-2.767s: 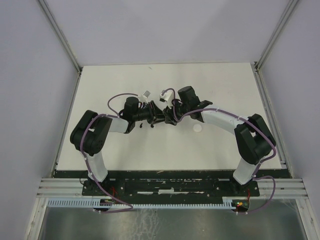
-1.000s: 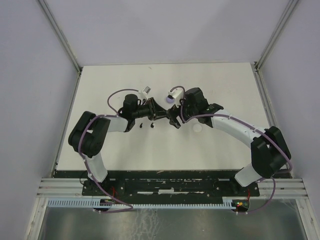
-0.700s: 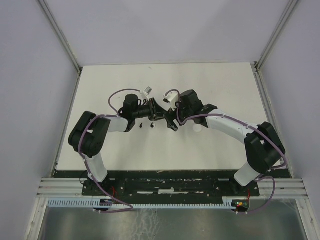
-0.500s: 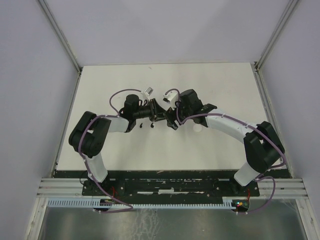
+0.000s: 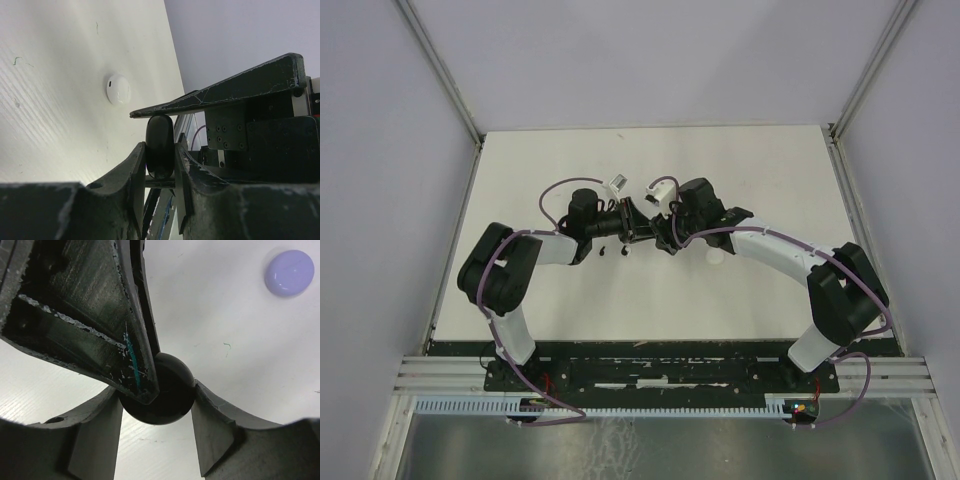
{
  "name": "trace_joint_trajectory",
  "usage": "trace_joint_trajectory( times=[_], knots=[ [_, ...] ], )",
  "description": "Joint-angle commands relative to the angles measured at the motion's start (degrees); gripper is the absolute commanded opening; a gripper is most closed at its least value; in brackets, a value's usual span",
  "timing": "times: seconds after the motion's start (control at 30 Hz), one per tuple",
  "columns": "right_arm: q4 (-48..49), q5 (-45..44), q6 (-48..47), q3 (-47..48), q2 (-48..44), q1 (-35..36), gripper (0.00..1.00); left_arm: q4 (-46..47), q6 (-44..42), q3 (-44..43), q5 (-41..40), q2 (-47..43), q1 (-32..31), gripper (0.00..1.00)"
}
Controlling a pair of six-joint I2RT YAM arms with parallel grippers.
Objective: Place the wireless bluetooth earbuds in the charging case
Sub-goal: Open the charging case.
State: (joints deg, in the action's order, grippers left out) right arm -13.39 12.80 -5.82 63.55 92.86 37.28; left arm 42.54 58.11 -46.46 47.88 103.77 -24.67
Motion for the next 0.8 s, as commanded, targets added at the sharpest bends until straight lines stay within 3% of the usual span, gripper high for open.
trace_joint_trajectory(
  times=[0.0, 0.17, 0.33, 0.77],
  knots=[
    [2.94, -1.59, 0.26, 2.02, -0.38, 0.07, 0.38, 1.86, 0.61, 0.03, -0.72, -2.66, -0.32, 0.35],
    [2.64, -1.85, 0.68, 2.12, -0.31, 0.03, 0.38, -0.88, -1.17, 0.23, -3.58, -4.42, -0.22, 0.45],
    [2.55, -2.00, 0.77, 2.16, -0.46, 0.00, 0.37, -1.58, -1.61, 0.61, -5.16, -5.43, -0.25, 0.46],
    [2.53, -2.46, 0.73, 2.15, -0.55, 0.02, 0.37, -0.57, -1.44, 1.02, -4.92, -4.99, -0.27, 0.23]
  ],
)
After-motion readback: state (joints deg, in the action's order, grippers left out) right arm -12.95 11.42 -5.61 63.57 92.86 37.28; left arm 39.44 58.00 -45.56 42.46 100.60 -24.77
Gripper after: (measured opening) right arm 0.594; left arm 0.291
